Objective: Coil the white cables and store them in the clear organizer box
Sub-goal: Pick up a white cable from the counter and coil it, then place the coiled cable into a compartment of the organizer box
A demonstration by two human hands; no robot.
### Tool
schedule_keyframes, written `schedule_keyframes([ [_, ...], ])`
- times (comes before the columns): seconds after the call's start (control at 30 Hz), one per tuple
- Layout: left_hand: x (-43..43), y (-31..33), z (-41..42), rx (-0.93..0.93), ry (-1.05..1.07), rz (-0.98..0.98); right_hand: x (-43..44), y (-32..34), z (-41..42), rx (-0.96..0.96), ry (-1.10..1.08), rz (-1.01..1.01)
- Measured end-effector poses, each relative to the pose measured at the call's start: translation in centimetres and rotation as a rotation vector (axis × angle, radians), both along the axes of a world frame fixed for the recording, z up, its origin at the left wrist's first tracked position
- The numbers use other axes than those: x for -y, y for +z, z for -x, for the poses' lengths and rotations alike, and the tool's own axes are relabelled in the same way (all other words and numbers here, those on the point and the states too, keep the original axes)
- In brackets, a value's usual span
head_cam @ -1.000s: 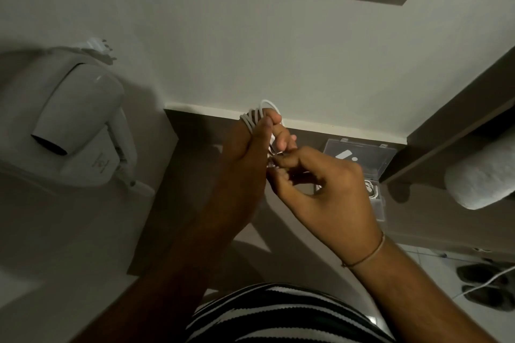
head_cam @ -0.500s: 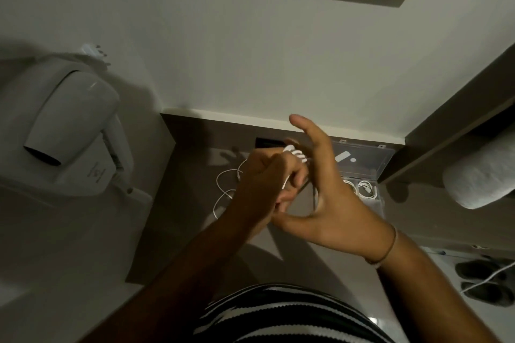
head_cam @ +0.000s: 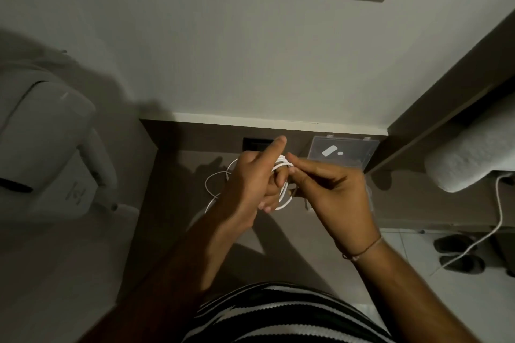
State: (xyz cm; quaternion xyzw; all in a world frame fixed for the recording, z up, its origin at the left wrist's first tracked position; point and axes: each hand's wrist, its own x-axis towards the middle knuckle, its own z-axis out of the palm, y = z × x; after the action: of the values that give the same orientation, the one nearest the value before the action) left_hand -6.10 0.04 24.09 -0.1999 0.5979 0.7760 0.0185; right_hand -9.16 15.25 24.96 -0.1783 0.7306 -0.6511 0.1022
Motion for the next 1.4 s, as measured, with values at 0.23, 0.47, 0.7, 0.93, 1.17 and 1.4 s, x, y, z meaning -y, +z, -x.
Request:
schedule_keyframes([
  [0.23, -0.8, -2.9, 1.5, -0.142, 0.338, 0.324, -0.1, -1.4, -1.3, -0.009, -0.143, -0.014],
  [0.47, -6.4, -10.9, 5.2, 0.318, 0.297, -0.139, -4.1, -8.5, 0.1, 0.135, -0.154, -0.270],
  [0.7, -13.1, -17.9, 9.1, 0.540, 0.331, -0.276, -10.1, -16.0, 4.7, 0.454, -0.228, -0.174],
  [0.93, -15.6, -21.6, 15.3, 0.337, 0.203, 0.250, -12.8, -22.5, 13.5, 0.482, -0.273, -0.265],
  [1.17, -12.8, -25.5, 17.2, 0.194, -0.210, 0.647, -14.0, -27.3, 16.8, 0.418, -0.181, -0.386],
  [1.4, -10.7, -27.3, 16.5, 0.147, -0.381, 0.765, -13.3, -28.8, 17.5, 0.409, 0.008, -0.554],
])
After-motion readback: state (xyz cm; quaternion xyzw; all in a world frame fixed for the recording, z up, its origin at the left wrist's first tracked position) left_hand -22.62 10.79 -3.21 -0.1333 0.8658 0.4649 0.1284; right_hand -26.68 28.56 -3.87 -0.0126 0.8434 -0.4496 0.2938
